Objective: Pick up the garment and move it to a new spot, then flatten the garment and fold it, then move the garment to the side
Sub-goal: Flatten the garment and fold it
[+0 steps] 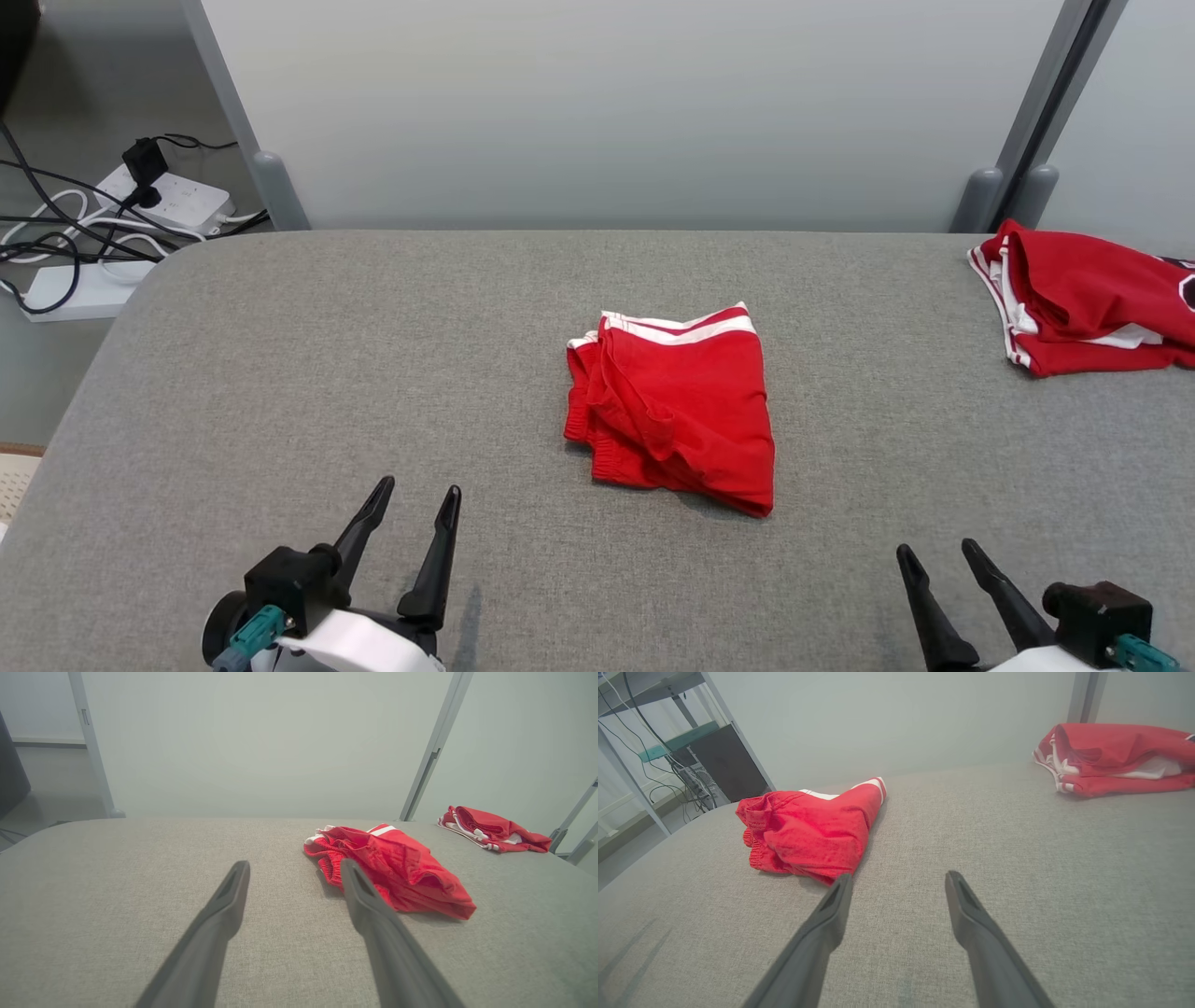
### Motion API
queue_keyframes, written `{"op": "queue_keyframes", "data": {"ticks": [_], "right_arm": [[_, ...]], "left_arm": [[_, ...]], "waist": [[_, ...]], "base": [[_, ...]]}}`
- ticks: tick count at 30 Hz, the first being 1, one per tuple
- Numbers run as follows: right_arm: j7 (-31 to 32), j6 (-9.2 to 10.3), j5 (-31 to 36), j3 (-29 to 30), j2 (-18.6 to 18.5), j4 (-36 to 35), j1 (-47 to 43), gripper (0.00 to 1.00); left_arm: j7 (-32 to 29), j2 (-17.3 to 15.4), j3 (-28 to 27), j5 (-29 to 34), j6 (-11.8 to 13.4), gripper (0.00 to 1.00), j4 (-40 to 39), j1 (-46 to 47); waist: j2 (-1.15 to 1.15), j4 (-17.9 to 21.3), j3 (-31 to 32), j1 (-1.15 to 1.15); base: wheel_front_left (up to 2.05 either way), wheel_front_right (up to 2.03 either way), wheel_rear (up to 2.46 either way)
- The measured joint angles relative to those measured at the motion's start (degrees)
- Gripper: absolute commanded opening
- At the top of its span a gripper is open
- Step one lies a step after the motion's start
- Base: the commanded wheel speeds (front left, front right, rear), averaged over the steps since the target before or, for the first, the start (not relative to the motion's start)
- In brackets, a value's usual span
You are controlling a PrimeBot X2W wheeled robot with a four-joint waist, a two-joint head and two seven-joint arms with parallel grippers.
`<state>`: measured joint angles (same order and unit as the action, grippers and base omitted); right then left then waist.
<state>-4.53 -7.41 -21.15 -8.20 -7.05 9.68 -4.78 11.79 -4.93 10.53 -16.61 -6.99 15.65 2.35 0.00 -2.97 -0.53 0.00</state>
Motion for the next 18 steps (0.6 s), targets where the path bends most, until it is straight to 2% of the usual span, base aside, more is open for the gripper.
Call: {"op": "queue_keyframes", "data": {"ticks": [18], "right_arm": [[-1.4,0.00,5.4,4.5,2.4,-3.5,-3.2,1.00]], "left_arm": [[0.1,-0.4,0.6,-0.2,1.0,1.00,-1.4,-1.0]], "waist": [[0.00,0.1,-0.3,0.00]], "base": [[0.00,0.00,0.00]]}}
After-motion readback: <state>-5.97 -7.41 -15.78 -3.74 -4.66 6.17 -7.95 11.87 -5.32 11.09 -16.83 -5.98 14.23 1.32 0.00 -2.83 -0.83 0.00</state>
